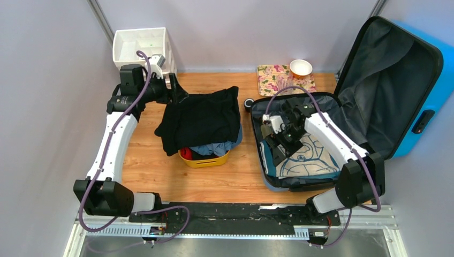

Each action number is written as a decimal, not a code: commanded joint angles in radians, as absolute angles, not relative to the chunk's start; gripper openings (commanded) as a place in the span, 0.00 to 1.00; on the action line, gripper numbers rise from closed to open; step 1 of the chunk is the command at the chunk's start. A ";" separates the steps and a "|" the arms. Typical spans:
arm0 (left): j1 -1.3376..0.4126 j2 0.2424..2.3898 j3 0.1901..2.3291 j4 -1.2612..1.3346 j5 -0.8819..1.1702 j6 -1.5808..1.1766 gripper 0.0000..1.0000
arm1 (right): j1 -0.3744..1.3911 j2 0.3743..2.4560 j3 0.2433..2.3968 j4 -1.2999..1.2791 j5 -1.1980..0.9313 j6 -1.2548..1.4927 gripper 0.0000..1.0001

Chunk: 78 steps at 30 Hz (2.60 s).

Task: Open, take out, and arrange the luggage

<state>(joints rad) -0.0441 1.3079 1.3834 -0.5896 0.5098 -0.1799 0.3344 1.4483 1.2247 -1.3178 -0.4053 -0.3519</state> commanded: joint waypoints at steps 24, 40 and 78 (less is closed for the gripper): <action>-0.037 1.327 1.335 -0.492 0.502 -0.259 0.86 | 0.440 1.654 1.091 -1.022 -0.261 -0.126 0.02; -0.035 1.299 1.295 -0.446 0.563 -0.255 0.87 | 0.233 1.367 1.336 -1.310 -0.439 -0.420 0.00; -0.034 1.212 1.126 -0.350 0.632 -0.324 0.89 | 0.239 1.887 2.513 -0.646 -0.378 -0.560 0.00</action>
<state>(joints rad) -0.0387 1.2385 1.1366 -0.4046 0.6048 -0.2966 0.2146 1.8297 2.4550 -0.9466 -0.4328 -0.6086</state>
